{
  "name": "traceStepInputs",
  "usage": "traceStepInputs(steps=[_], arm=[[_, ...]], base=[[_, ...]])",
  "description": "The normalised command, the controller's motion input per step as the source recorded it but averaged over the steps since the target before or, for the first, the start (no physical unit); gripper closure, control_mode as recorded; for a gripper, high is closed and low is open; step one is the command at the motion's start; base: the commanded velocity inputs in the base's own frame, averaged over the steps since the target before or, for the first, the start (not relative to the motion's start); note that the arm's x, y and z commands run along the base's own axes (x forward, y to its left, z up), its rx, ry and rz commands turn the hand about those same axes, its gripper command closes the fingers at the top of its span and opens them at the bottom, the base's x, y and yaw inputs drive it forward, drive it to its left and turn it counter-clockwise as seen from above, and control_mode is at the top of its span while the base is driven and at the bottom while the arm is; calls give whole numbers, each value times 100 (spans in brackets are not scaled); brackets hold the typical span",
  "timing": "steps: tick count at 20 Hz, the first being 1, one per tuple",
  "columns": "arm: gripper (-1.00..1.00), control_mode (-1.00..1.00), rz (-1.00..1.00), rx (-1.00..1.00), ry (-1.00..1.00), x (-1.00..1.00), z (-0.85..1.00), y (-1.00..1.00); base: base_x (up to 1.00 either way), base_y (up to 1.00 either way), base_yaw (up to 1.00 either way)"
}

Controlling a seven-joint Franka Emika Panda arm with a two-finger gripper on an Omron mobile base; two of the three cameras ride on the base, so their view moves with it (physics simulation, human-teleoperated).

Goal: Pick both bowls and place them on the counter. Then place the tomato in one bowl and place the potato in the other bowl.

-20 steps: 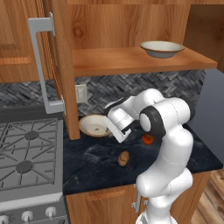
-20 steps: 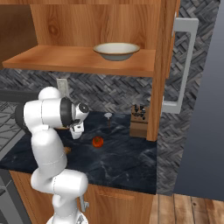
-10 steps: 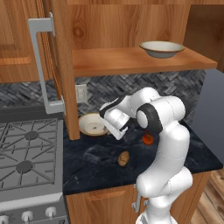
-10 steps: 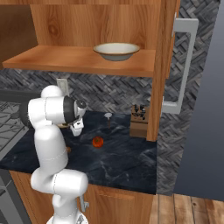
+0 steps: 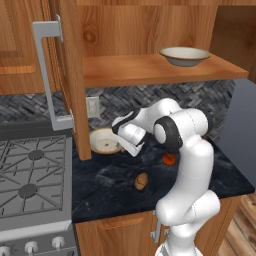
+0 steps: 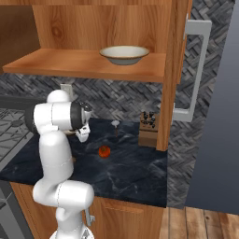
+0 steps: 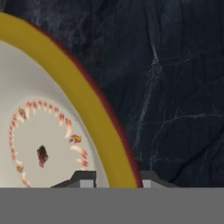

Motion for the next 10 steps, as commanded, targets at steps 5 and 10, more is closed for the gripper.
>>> traceStepInputs(steps=[5, 10], arm=[[100, -100, 2, -3, 0, 16, -29, 0], [100, -100, 2, -2, 0, 2, -21, -1]], base=[[0, 0, 0], [0, 0, 0]])
